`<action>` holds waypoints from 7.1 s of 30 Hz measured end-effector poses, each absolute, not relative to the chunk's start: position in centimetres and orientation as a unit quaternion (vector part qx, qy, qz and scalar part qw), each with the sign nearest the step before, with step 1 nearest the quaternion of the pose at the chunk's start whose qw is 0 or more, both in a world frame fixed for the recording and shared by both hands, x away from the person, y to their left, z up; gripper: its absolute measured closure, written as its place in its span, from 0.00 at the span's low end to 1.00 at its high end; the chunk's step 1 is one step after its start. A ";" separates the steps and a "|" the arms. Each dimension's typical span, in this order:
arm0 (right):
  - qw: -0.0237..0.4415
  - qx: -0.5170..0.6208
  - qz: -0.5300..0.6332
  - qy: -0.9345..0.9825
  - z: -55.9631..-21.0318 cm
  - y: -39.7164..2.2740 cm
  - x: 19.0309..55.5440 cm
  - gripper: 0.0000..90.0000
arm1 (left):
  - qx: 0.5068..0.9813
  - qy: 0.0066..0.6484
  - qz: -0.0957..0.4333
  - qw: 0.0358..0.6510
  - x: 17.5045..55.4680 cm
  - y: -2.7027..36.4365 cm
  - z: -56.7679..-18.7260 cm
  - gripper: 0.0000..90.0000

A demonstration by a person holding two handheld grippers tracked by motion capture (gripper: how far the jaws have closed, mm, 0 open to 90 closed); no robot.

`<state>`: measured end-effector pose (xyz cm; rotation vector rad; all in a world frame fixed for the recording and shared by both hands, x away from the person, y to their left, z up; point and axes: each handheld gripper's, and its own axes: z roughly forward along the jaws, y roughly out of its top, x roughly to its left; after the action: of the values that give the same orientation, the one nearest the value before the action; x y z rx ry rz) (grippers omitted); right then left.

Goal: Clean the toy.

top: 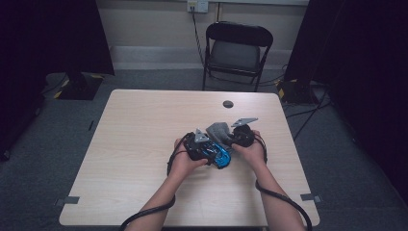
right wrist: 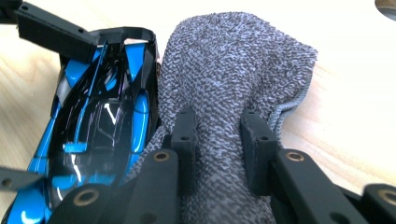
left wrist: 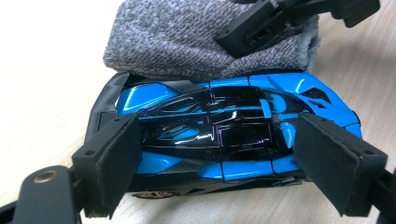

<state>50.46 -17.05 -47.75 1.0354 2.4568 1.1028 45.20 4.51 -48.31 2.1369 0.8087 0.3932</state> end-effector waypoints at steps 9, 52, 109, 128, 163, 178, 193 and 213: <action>0.129 0.356 0.370 0.849 -48.1 -15.5 50.5 0.75 | 0.843 0.321 0.155 0.403 45.1 4.5 -48.4 0.17; 0.115 0.324 0.371 0.862 -48.4 -19.0 48.1 0.76 | 0.844 0.319 0.153 0.402 45.1 4.4 -48.3 0.17; 0.116 0.317 0.384 0.859 -48.5 -23.1 42.8 0.76 | 0.849 0.320 0.151 0.393 45.1 4.1 -48.1 0.17; 0.095 0.306 0.386 0.865 -48.4 -24.3 39.6 0.76 | 0.852 0.322 0.150 0.385 45.1 3.9 -48.0 0.17; 0.132 0.302 0.423 0.844 -42.8 -24.6 37.4 0.76 | 0.844 0.323 0.138 0.406 42.8 6.5 -44.3 0.24; 0.106 0.239 0.432 0.863 -42.4 -13.8 38.5 0.75 | 0.829 0.360 0.151 0.399 38.3 15.5 -44.4 0.24; 0.095 0.227 0.404 0.881 -45.8 -3.6 39.3 0.75 | 0.798 0.410 0.159 0.413 35.2 21.0 -45.8 0.25; 0.124 0.252 0.408 0.869 -45.5 -6.2 38.9 0.53 | 0.793 0.417 0.137 0.423 34.6 20.3 -46.3 0.28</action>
<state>38.90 -6.19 -45.46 0.7345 2.5332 1.1907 34.62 20.34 -46.33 1.9859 1.0431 0.3424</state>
